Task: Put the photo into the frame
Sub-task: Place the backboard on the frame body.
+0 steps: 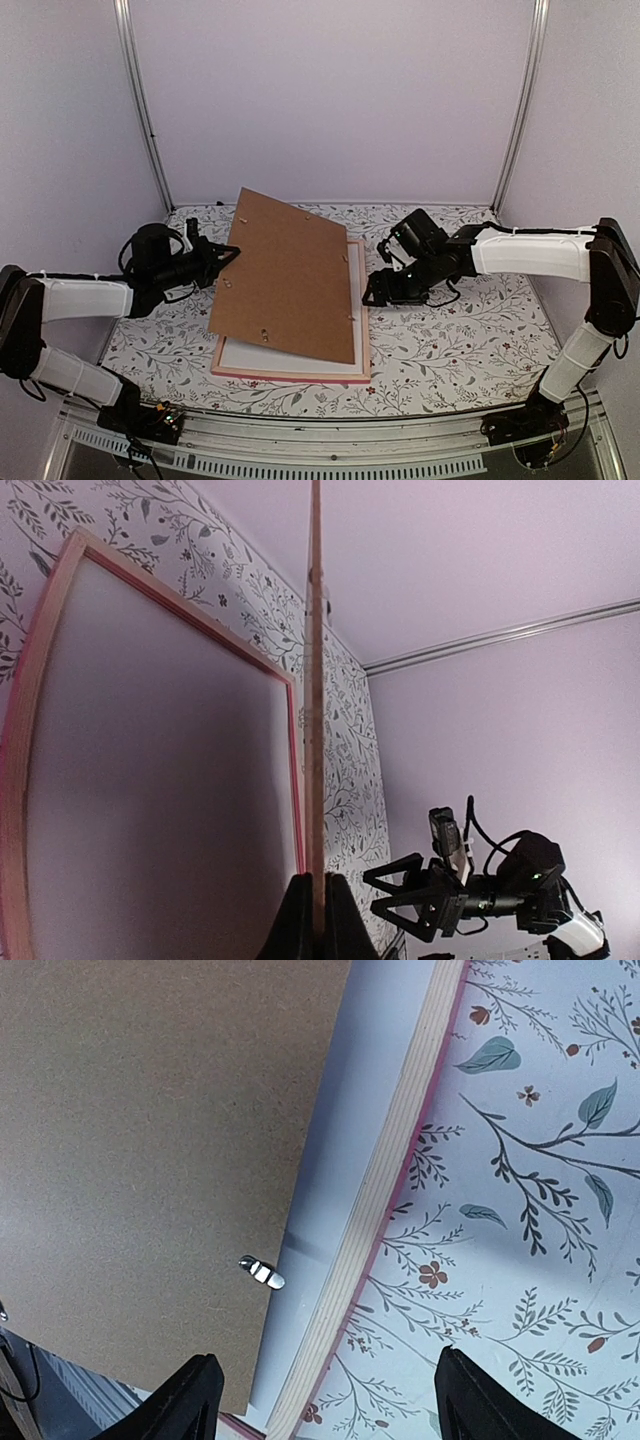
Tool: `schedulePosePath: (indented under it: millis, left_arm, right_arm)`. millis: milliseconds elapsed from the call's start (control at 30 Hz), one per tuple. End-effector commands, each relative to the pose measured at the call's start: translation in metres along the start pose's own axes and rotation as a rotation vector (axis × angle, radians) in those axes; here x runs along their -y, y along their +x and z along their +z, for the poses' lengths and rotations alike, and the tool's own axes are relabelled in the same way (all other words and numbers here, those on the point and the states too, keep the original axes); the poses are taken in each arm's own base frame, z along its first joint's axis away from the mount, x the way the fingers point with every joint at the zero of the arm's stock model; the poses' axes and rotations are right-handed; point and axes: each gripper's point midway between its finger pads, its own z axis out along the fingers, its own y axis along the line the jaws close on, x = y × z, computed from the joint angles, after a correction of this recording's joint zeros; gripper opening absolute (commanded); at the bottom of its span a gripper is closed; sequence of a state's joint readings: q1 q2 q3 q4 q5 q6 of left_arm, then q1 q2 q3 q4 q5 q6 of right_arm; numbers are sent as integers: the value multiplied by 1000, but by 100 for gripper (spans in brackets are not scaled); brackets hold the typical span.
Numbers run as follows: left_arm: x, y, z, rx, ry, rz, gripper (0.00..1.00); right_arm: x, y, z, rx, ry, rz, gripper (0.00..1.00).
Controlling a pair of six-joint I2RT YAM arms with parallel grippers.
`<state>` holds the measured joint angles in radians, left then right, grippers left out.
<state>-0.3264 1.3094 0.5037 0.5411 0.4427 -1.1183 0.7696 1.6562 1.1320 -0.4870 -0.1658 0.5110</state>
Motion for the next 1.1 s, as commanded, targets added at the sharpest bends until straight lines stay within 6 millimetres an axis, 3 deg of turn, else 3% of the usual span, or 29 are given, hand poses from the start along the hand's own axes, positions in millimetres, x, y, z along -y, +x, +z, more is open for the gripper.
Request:
schedulePosePath:
  millis: [0, 1067]
  left_arm:
    - [26, -3, -1, 7, 110, 25, 0]
    - [9, 4, 24, -61, 115, -44, 0]
  right_arm:
    - [5, -6, -8, 35, 5, -2, 77]
    - [23, 0, -4, 27, 50, 15, 77]
